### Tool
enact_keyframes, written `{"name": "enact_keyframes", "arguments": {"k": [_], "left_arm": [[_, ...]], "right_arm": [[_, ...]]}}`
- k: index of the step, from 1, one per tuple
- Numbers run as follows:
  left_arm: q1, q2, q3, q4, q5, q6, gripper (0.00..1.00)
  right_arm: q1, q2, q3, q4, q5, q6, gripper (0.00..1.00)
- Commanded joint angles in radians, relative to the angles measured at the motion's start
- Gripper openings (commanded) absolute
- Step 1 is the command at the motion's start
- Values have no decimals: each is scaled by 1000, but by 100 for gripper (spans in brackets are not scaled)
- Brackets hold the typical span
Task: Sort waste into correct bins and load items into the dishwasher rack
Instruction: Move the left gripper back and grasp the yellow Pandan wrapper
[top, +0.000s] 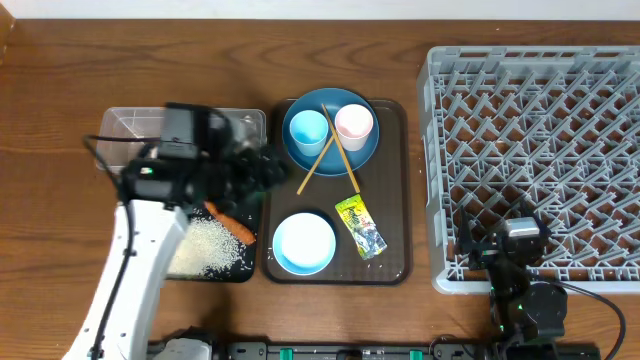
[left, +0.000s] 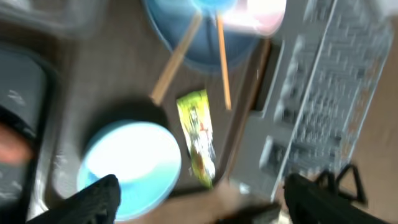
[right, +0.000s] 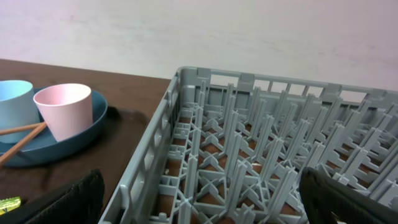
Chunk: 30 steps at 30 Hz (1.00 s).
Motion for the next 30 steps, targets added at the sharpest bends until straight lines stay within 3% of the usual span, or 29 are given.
{"name": "enact_keyframes", "arguments": {"k": [1,5,17,23,30], "left_arm": [[-113,5,-26,-6,0,-2,80],[-261,16,-40,-6,-140,-5,77],[-664,118,-40,109,-464,-257,76],[-754,230,-40,220,-528,-258,75],[-760,346,-40,269,-534,-291,76]], "right_arm": [[6,-4,-1,-4,0,-13,99],[6,-4,-1,-4,0,-13,99],[6,-4,-1,-4,0,-13,99],[6,-4,-1,-4,0,-13,99],[6,-4,-1,-4,0,-13,99]]}}
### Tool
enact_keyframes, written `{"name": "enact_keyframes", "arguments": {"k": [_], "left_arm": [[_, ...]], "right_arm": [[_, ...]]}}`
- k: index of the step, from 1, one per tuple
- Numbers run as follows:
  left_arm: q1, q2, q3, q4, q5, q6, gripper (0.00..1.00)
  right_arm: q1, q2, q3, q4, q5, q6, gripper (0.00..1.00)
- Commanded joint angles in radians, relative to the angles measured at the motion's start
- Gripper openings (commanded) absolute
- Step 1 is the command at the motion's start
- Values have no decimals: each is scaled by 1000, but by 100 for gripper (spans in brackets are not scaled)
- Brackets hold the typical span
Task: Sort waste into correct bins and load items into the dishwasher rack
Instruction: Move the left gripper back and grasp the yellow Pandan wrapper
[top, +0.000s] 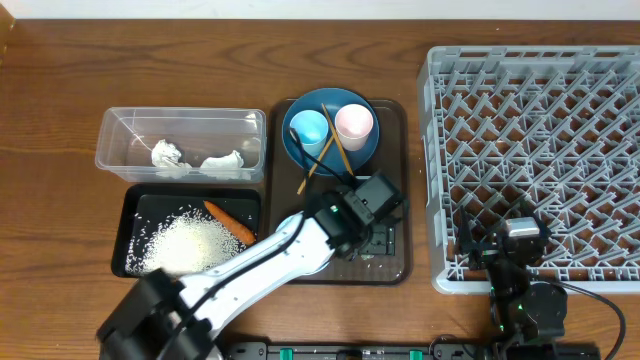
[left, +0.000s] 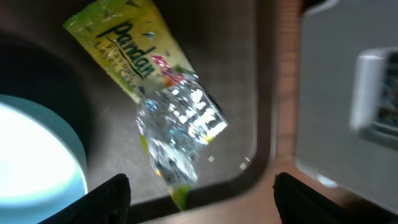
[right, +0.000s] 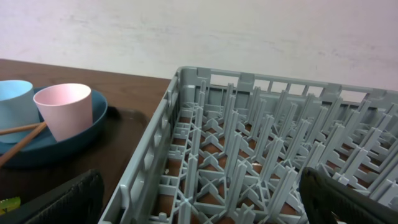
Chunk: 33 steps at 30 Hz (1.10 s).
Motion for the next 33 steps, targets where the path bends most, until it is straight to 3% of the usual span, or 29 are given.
{"name": "enact_keyframes", "arguments": {"k": [1,20,24,33], "left_arm": [[0,42,-10,15,-34,-24,75],[-4,203,-10,68,-34,-24,75],[-10,208,-10,72,-41,-24,65],[-68,208,-10,76,-130,-29,63]], "right_arm": [[6,-4,-1,-4,0,-13,99],[6,-4,-1,-4,0,-13,99],[6,-4,-1,-4,0,-13,99],[6,-4,-1,-4,0,-13,99]]}}
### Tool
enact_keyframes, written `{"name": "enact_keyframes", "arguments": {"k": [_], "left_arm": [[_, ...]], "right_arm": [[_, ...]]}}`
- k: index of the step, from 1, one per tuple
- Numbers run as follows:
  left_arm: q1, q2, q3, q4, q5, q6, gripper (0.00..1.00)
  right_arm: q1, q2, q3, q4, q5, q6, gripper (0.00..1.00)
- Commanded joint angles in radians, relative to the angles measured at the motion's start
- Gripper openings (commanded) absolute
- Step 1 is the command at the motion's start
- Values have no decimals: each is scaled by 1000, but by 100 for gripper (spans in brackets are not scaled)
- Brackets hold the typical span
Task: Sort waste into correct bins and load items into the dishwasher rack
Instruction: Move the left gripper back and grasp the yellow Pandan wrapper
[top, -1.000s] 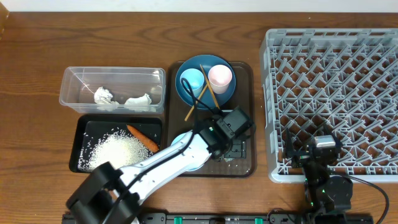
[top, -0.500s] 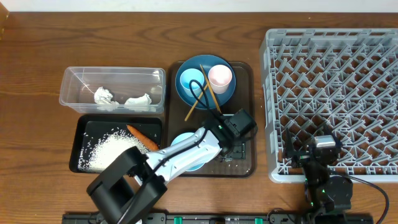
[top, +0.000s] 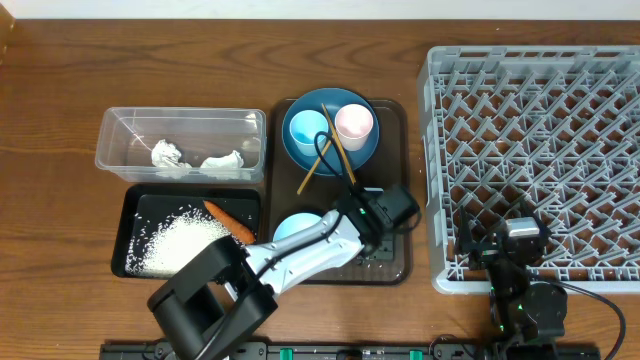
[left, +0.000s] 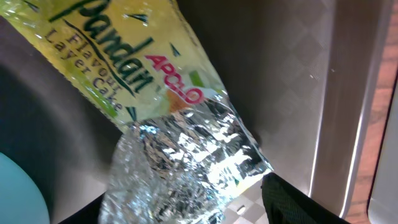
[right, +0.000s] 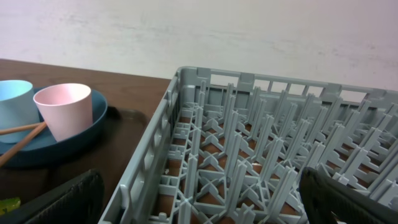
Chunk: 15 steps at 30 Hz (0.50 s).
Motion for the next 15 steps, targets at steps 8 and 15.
{"name": "enact_keyframes", "arguments": {"k": [8,15], "left_arm": [[-56,14,-18,0,-145,-11,63],[-57,14,-40,11,-154,-23,63]], "right_arm": [[6,-4,-1,-4,0,-13,99],[6,-4,-1,-4,0,-13,99]]}}
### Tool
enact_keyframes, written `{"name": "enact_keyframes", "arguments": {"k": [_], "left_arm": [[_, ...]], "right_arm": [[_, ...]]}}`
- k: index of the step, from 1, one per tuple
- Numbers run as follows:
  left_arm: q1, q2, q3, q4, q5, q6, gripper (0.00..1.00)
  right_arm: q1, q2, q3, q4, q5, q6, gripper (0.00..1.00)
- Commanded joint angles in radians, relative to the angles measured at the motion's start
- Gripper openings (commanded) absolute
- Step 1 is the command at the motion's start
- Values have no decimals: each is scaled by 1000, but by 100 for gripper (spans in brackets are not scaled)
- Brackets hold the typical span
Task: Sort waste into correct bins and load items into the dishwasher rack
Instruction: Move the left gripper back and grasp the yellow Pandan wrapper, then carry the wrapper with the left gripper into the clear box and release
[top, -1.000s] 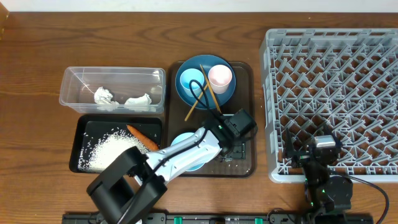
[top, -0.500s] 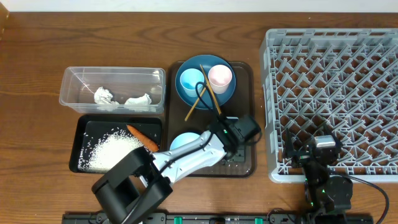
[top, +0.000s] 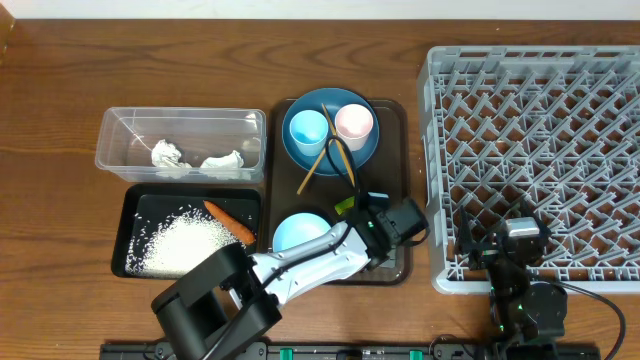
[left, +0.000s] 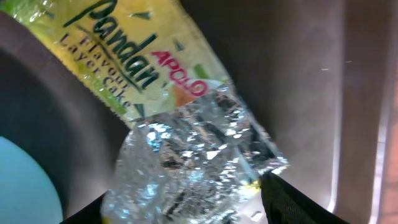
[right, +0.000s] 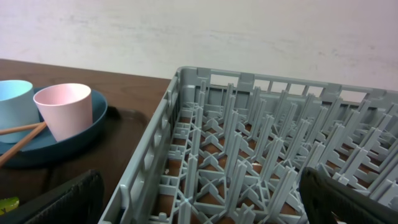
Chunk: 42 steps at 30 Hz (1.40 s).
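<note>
A yellow-green Pandan cake wrapper (left: 134, 68) lies on the brown tray (top: 392, 118); its crumpled silver end (left: 193, 155) fills the left wrist view. My left gripper (left: 186, 211) is open, low over the tray, one finger on each side of that silver end. From overhead the gripper (top: 388, 226) hides all but a green corner of the wrapper (top: 345, 207). My right gripper (right: 199, 205) stands open at the front edge of the grey dishwasher rack (top: 540, 150), holding nothing.
On the tray are a light-blue bowl (top: 293, 232) and a dark blue plate (top: 330, 150) with a blue cup (top: 308, 128), a pink cup (top: 353, 122) and chopsticks (top: 322, 162). To the left stand a clear bin (top: 180, 145) with tissues and a black bin (top: 190, 240) with rice and carrot.
My left gripper has shifted slightly to the right on the tray, still open over the wrapper's silver end. The right arm has not moved.
My left arm was first at the left, over the bins, with the wrapper lying free on the tray. Then the gripper was above the wrapper, then close down over its silver end. Now it straddles that end. The right gripper stayed at the rack.
</note>
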Motion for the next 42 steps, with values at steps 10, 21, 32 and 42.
{"name": "enact_keyframes", "arguments": {"k": [10,21,32,42], "left_arm": [[-2,14,-36,24,-32,-28,31],[-2,8,-35,16,-31,-28,6],[0,-128,4,-58,86,-35,6],[54,-409,4,-92,124,-35,6]], "right_arm": [[6,-4,-1,-4,0,-13,99],[6,-4,-1,-4,0,-13,99],[6,-4,-1,-4,0,-13,99],[6,-4,-1,-4,0,-13,99]]}}
